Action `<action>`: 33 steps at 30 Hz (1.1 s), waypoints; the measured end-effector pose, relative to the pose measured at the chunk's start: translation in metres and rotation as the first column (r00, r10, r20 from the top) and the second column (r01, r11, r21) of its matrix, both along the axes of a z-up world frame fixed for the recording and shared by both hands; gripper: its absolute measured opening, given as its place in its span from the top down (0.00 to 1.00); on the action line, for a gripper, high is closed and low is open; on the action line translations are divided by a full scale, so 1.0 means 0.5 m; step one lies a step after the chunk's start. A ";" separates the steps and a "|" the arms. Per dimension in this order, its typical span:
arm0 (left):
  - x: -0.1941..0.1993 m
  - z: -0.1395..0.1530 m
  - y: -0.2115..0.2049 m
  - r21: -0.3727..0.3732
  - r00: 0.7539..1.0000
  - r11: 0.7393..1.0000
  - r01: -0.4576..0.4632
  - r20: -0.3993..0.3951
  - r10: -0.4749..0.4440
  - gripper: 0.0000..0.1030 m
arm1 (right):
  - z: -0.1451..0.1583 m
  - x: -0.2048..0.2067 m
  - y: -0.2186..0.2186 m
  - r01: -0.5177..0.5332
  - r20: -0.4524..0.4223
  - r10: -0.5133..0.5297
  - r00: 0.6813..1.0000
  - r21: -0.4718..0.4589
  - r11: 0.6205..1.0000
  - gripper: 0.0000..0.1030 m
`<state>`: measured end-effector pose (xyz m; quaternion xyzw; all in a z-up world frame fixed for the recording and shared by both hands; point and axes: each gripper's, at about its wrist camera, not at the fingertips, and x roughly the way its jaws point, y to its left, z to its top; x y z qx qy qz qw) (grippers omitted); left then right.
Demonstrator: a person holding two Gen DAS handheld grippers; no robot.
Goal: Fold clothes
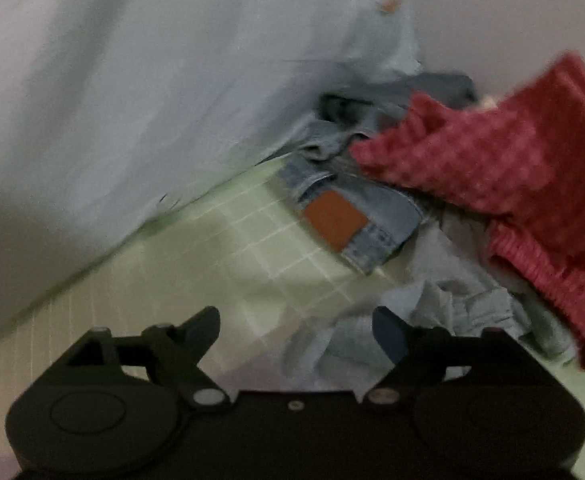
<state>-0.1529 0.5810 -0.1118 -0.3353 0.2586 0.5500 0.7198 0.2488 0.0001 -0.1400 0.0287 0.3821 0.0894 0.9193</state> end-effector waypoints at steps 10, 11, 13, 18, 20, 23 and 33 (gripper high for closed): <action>0.105 -0.048 -0.259 -0.053 0.822 0.839 0.541 -0.178 -0.541 0.59 | -0.079 -0.224 0.165 -0.468 -0.080 0.464 0.882 -0.262 0.844 0.16; 0.121 -0.054 -0.280 -0.060 0.783 0.802 0.595 -0.183 -0.595 0.59 | -0.083 -0.236 0.179 -0.492 -0.083 0.488 0.869 -0.263 0.830 0.15; 0.152 -0.066 -0.310 -0.073 0.715 0.736 0.673 -0.190 -0.673 0.55 | -0.088 -0.247 0.202 -0.524 -0.080 0.523 0.848 -0.263 0.810 0.12; 0.216 -0.090 -0.349 -0.074 0.605 0.631 0.772 -0.220 -0.765 0.38 | -0.091 -0.223 0.234 -0.553 -0.095 0.546 0.832 -0.219 0.804 0.06; 0.235 -0.093 -0.346 -0.066 0.580 0.606 0.793 -0.226 -0.783 0.38 | -0.093 -0.205 0.242 -0.553 -0.105 0.543 0.833 -0.191 0.811 0.06; 0.259 -0.096 -0.323 -0.053 0.570 0.595 0.802 -0.227 -0.790 0.36 | -0.094 -0.184 0.258 -0.554 -0.110 0.543 0.832 -0.166 0.815 0.04; 0.347 -0.100 -0.219 0.016 0.684 0.700 0.714 -0.234 -0.691 0.30 | -0.102 -0.094 0.330 -0.524 -0.081 0.518 0.851 -0.165 0.835 0.03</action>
